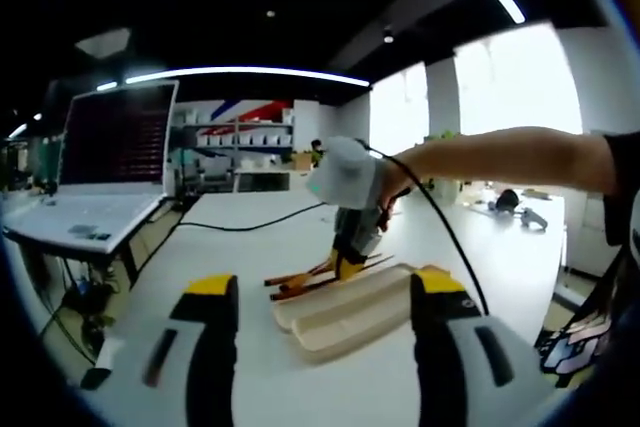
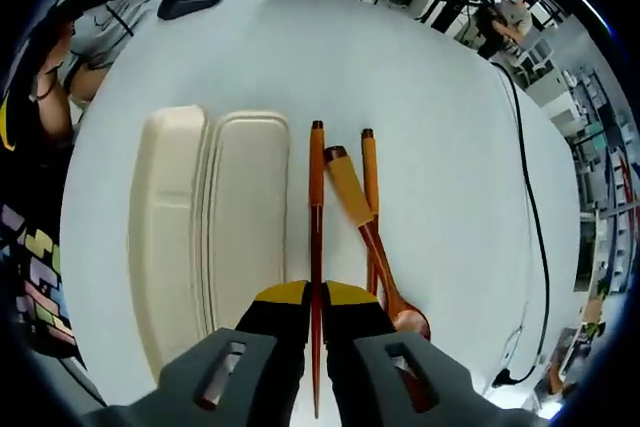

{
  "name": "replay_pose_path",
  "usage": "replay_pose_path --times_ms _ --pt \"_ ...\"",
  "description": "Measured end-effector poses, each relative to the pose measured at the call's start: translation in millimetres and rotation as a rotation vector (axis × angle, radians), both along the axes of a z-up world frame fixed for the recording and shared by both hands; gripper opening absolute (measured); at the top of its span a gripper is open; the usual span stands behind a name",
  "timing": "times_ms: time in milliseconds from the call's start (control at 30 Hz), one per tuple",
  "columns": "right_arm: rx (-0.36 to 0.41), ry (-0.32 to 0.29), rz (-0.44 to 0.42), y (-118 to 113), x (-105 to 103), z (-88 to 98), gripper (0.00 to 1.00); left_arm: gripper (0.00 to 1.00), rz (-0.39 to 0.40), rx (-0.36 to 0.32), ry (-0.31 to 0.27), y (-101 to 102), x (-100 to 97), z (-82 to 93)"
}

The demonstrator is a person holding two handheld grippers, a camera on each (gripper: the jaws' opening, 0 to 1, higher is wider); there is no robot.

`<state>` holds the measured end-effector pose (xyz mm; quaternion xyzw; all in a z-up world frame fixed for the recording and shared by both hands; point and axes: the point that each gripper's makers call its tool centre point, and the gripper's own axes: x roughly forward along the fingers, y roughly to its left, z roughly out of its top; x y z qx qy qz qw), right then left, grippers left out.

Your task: Arrange the utensils inside the cutlery case until each visible utensil rests in its matching compartment.

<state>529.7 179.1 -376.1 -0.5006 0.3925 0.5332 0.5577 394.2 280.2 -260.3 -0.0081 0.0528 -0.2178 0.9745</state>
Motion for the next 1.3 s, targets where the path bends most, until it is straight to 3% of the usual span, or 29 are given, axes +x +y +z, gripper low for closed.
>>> replay_pose_path --times_ms 633,733,867,967,1300 --pt "0.052 -0.049 -0.026 -5 3 58.9 0.02 0.73 0.000 0.002 0.008 -1 -1.0 -1.4" --pt "0.099 -0.068 -0.007 1 9 74.4 0.02 0.73 0.002 -0.001 0.004 0 -1.2 -0.2" --pt "0.213 -0.048 0.013 7 -1 89.8 0.02 0.73 0.004 0.000 0.005 0 -1.0 0.0" --pt "0.256 -0.062 -0.026 3 9 105.9 0.02 0.73 0.005 0.005 0.010 1 0.2 -1.8" --pt "0.330 -0.066 -0.070 -22 -29 107.3 0.02 0.73 0.004 0.006 0.014 2 -0.5 -2.2"
